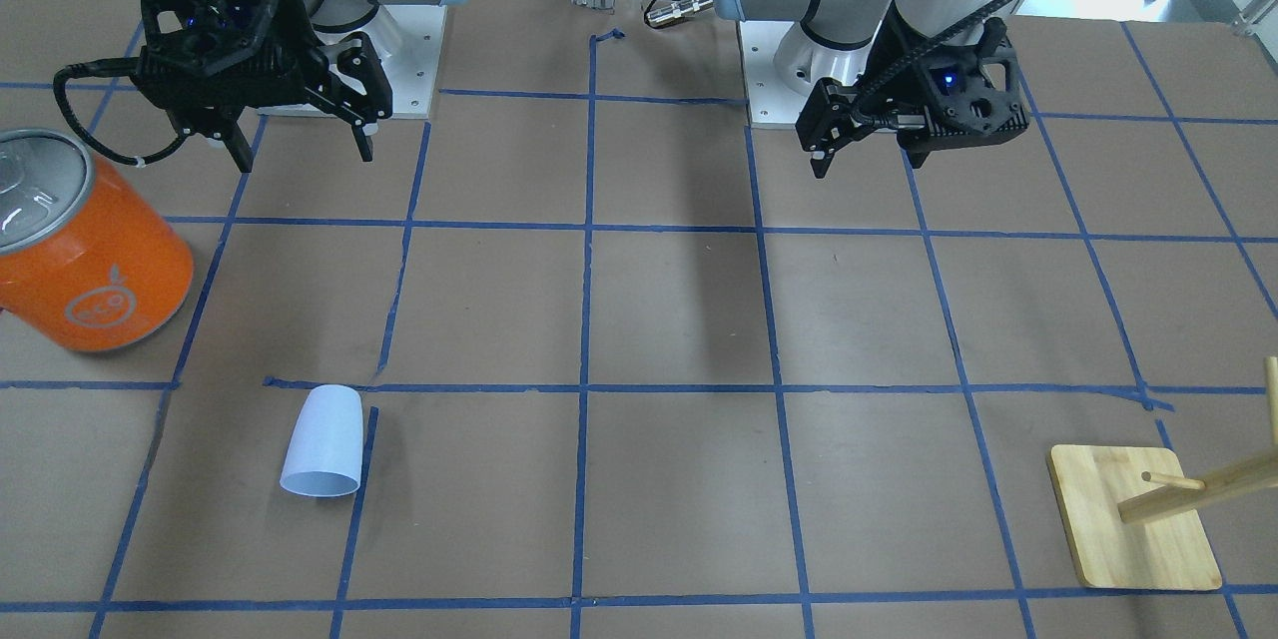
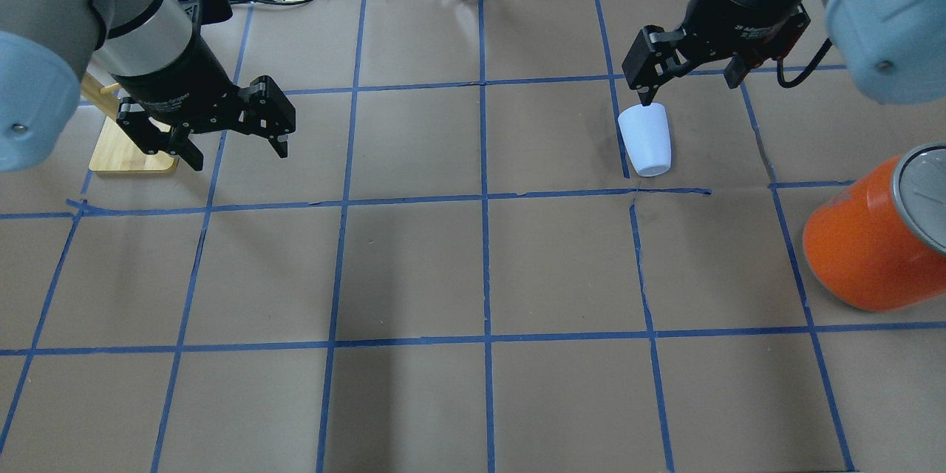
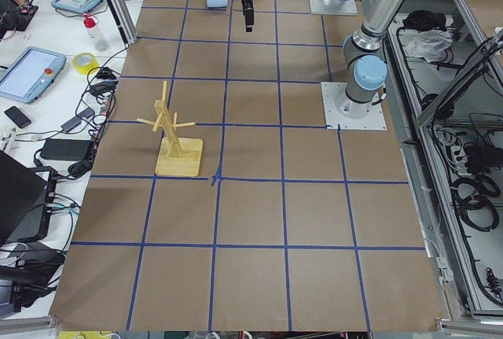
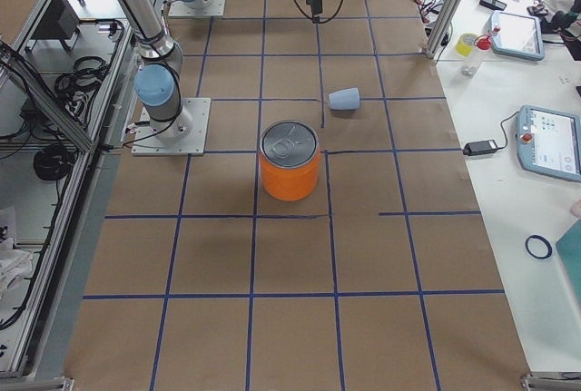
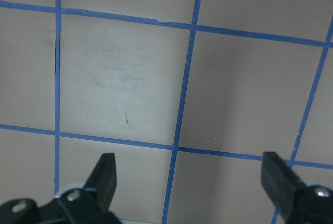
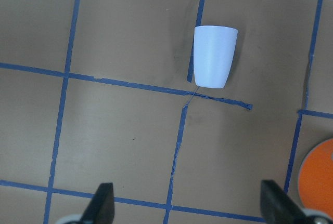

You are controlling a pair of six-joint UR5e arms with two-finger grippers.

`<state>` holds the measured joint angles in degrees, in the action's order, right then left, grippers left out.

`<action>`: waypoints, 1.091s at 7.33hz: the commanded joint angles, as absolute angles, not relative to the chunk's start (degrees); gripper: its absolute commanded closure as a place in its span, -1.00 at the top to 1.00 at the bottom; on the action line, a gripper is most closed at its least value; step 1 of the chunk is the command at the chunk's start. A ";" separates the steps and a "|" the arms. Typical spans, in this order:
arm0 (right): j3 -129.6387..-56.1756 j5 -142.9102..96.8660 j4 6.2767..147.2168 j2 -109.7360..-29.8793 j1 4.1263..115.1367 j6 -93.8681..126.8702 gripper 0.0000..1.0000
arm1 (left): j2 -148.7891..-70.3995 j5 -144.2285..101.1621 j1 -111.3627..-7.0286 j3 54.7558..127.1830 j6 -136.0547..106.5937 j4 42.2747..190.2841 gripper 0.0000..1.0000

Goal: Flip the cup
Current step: 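Move the right gripper down toward the upside-down white cup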

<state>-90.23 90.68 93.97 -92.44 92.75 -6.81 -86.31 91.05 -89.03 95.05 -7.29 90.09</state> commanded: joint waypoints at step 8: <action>-90.44 91.76 112.52 -78.99 90.63 -7.91 1.00 | -86.31 90.97 -89.03 95.19 -7.29 90.09 1.00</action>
<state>-90.72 91.31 105.04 -85.46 91.72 -7.66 -86.31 90.97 -89.03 95.18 -7.29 90.09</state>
